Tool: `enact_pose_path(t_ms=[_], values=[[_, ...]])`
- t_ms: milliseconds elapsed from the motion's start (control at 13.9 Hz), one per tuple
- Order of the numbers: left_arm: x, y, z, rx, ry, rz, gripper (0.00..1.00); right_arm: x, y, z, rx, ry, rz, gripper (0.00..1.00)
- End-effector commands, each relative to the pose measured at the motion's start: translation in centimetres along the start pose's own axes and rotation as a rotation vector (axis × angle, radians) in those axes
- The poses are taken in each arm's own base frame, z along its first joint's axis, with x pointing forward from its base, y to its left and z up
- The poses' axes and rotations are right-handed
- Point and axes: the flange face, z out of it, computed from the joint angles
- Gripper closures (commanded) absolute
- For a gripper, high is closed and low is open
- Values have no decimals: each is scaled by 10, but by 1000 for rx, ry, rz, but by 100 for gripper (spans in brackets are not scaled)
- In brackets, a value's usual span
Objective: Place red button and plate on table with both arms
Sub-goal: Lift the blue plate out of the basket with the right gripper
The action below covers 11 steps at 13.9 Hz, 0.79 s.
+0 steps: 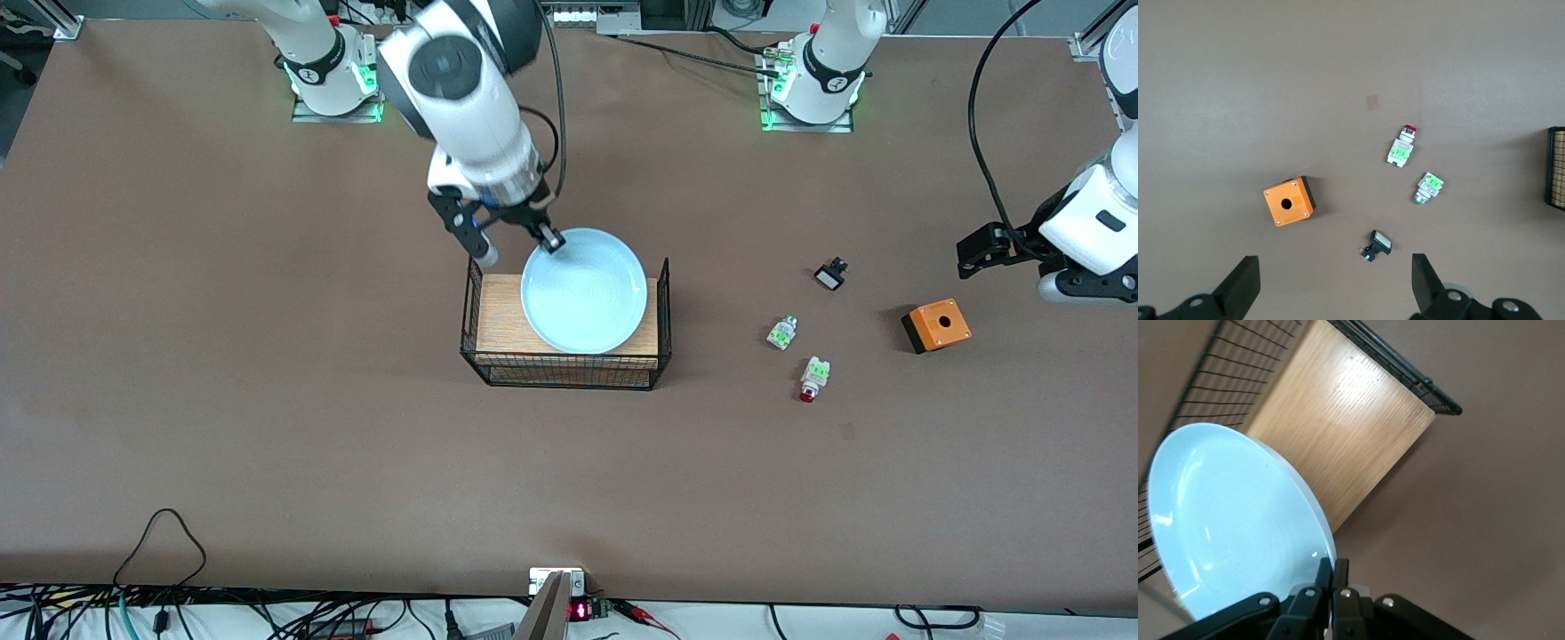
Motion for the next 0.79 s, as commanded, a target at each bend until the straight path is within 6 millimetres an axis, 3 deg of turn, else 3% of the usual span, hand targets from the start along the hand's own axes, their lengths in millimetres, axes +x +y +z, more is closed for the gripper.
enact_pose_path(t_ms=[0, 72, 144, 215, 359, 503, 646, 718], values=[[-5, 0, -9, -30, 27, -19, 0, 5, 5, -63, 88, -27, -37, 100], [-5, -4, -11, -30, 30, -25, 0, 14, 6, -79, 111, -21, -73, 100], [-6, -11, -11, -31, 31, -36, 0, 38, 7, -89, 116, -9, -100, 100], [-6, -5, -12, -32, 32, -24, 0, 63, 12, -95, 92, 0, -150, 100], [-3, -15, -25, -21, 58, -33, 0, 122, 30, -109, 11, 2, -301, 100], [-5, -16, -25, -22, 48, -10, 0, 187, 57, -126, -59, -18, -417, 100], [0, -25, -11, -33, 27, 157, 0, 254, 85, -133, -110, -49, -532, 100], [-2, -16, -7, -37, 9, 206, 0, 283, 101, -133, -126, -64, -580, 100]])
